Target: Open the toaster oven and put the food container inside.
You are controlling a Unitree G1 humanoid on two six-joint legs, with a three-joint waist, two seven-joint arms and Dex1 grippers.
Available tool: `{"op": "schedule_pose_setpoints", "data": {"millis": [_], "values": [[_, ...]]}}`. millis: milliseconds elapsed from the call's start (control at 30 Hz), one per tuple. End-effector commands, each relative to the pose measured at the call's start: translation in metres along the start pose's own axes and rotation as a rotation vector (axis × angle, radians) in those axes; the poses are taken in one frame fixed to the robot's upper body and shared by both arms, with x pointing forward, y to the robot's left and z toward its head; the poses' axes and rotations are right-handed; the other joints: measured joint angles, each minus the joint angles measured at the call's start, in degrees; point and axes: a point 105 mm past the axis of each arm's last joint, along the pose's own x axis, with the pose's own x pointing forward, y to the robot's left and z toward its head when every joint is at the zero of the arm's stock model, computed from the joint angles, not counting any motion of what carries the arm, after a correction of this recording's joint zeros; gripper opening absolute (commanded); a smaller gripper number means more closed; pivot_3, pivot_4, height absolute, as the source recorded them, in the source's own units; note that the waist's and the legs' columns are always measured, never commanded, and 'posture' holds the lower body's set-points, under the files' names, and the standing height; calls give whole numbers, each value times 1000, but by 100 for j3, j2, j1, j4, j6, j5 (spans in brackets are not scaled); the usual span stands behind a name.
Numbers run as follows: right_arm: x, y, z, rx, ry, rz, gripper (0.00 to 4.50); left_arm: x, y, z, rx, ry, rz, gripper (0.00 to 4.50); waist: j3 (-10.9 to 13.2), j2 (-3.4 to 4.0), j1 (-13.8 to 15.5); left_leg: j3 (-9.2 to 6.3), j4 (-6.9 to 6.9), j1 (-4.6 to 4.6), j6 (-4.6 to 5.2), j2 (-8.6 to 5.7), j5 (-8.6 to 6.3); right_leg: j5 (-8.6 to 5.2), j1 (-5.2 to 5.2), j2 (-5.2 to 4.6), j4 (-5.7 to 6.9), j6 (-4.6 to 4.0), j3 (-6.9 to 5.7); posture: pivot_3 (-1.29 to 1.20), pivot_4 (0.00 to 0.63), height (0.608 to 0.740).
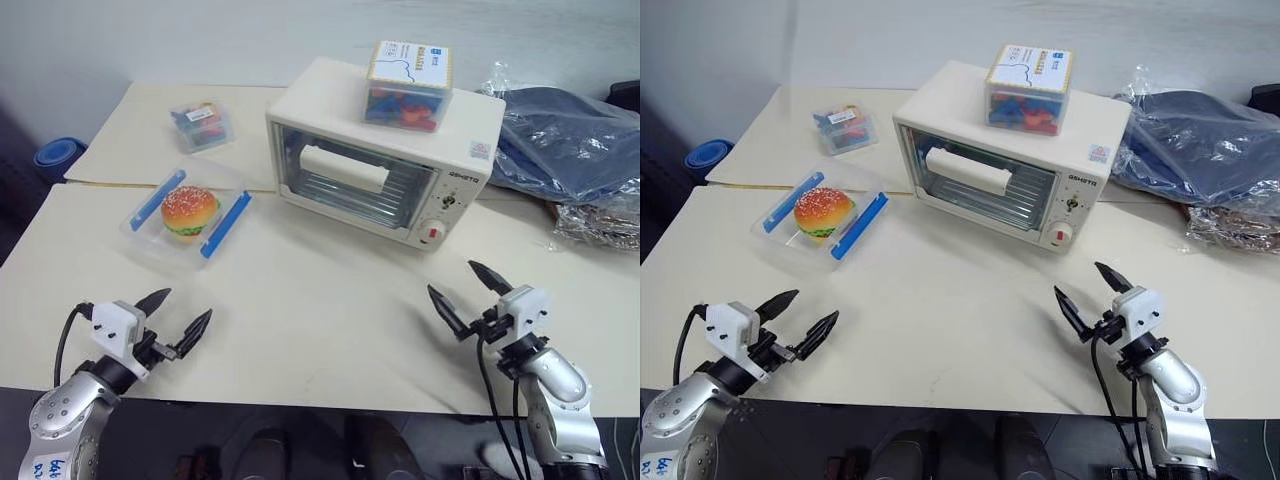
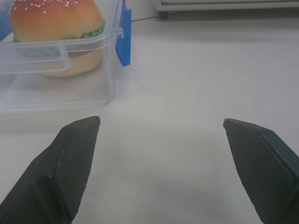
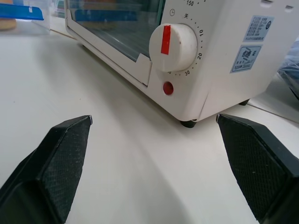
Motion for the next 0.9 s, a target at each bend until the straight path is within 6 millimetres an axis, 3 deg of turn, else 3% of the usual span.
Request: {"op": "schedule_pose_setpoints", "data": {"millis": [33,133,267,533,733,900], "values": [[3,6,8,-13,-32,62,4451,0,2,13,-6,-44,0,4500,0,0,-1,0,0,0,0,0,0,0,0,0,0,0,0,0,150,740],[9,20,24,28,-65,186,4451,-1,-1,28,-109,-85,-95,4500,0,0,-5,-1,0,0,0,0,0,0,0,0,1,0,-1,0,150,740],[25,42,51,114,-92,353,4451,2,13,64,-127,-177,-166,4500,1,1,-13,-9,2,0,-2,4,2,-2,-2,1,11,-3,-4,0,150,740],[75,41,86,149,-130,341,4451,20,8,99,-102,-263,-308,4500,1,0,-3,-14,0,-12,-5,0,2,-1,-11,0,-5,-4,-8,0,150,740],[98,40,102,140,-174,315,4451,34,-5,108,-105,-282,-377,4500,1,0,-5,-15,3,-22,-6,-1,3,-1,-17,0,-3,-3,-10,0,150,740],[112,53,116,126,-234,379,4451,40,-17,112,-106,-300,-430,4500,1,1,-22,-11,2,-22,-7,0,4,-1,-23,2,2,-3,-7,0,150,740]]}}
